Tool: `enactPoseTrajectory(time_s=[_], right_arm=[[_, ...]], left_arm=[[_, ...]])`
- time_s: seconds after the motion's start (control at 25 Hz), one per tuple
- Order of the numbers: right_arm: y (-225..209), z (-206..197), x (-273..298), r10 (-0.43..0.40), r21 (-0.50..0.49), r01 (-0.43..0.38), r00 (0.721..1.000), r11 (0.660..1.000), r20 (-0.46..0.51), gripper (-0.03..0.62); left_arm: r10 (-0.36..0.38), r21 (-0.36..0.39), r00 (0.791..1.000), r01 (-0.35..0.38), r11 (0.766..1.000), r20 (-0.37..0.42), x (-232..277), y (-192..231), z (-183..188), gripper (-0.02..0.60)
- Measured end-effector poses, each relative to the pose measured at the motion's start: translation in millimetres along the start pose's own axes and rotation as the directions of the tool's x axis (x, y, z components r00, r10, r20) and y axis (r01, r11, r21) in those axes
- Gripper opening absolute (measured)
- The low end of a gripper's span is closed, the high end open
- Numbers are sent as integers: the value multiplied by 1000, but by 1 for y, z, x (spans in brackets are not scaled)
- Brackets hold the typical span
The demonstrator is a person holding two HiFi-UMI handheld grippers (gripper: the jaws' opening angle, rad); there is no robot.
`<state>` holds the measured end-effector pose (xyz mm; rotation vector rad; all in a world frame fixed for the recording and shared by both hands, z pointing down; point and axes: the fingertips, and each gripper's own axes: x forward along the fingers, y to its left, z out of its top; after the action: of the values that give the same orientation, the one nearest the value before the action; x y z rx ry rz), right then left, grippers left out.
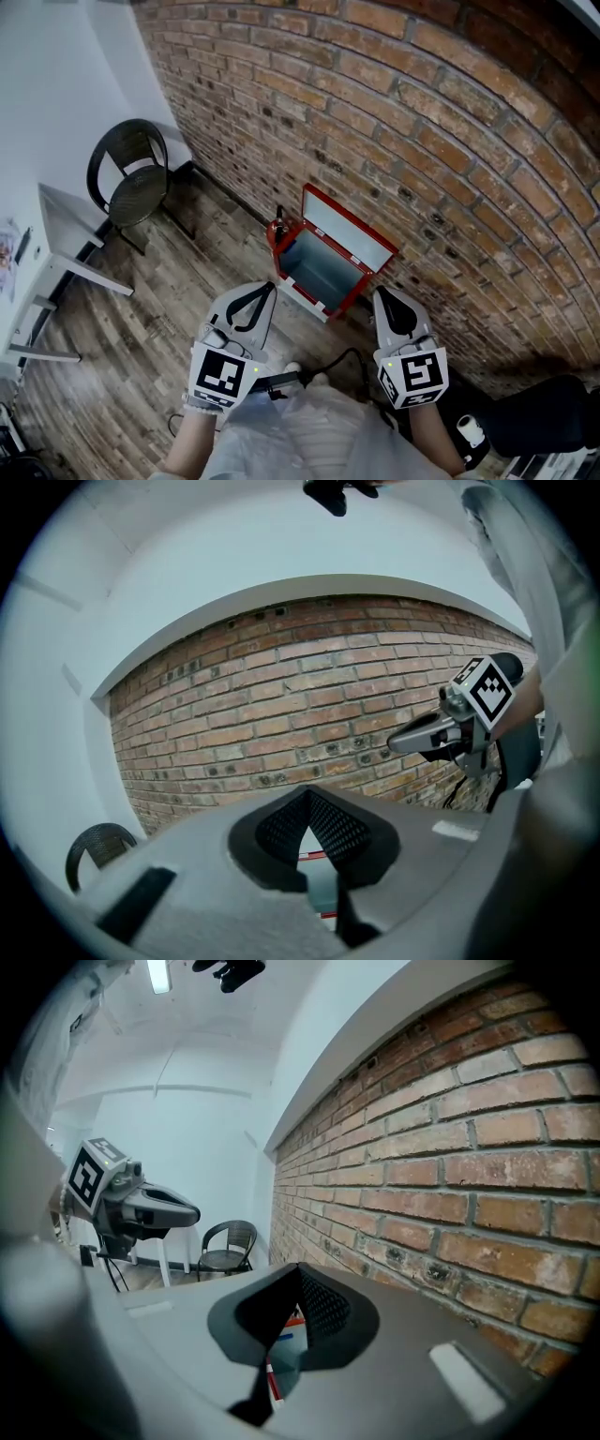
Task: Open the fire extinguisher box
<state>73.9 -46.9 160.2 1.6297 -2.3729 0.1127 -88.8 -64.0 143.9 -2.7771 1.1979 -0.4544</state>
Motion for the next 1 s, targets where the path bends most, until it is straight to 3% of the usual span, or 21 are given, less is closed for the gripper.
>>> enactPoseTrajectory(time_s=[1.0], right_arm=[[-3,-4,2,-11,-39,11,1000,999,-17,11]], left_arm=[[-6,10,1000,6,1000,-3,7,-6,2,-1]])
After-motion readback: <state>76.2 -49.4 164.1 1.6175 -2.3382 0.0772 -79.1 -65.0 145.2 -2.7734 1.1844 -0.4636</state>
